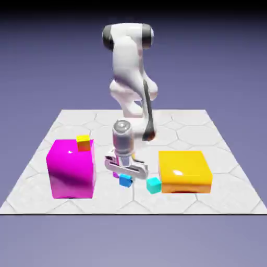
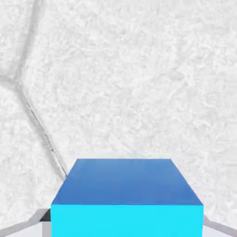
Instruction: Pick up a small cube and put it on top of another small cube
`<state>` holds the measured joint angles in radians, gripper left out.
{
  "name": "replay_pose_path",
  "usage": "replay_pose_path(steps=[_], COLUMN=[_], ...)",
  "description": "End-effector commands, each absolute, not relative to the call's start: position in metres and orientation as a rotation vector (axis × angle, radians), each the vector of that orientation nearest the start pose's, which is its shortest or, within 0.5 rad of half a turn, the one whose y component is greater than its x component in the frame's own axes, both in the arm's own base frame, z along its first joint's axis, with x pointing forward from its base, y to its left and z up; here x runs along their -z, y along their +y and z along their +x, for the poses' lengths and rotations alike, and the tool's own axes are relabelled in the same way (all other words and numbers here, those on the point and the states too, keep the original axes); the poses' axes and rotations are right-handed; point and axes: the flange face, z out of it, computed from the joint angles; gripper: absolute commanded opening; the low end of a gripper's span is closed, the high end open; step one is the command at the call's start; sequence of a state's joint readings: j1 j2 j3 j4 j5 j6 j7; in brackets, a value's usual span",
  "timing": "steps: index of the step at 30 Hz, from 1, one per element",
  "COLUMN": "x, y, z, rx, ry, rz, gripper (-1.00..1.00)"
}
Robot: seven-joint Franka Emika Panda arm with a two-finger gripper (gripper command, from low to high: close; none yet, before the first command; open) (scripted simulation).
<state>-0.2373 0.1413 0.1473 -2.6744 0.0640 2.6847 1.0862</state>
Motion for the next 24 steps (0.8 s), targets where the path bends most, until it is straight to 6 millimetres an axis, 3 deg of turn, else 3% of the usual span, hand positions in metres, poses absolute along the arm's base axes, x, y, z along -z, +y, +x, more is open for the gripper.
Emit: replay_pose_path(steps=[1, 13, 24], x=[-0.191, -0.220, -0.243], y=[-0.036, 0.018, 0.068], z=[0.399, 0.407, 0.406], rx=[-0.215, -0.188, -0.201], ry=[1.829, 2.361, 2.730], rz=[-2.574, -2.042, -1.458], gripper=[-1.00, -1.00, -1.00])
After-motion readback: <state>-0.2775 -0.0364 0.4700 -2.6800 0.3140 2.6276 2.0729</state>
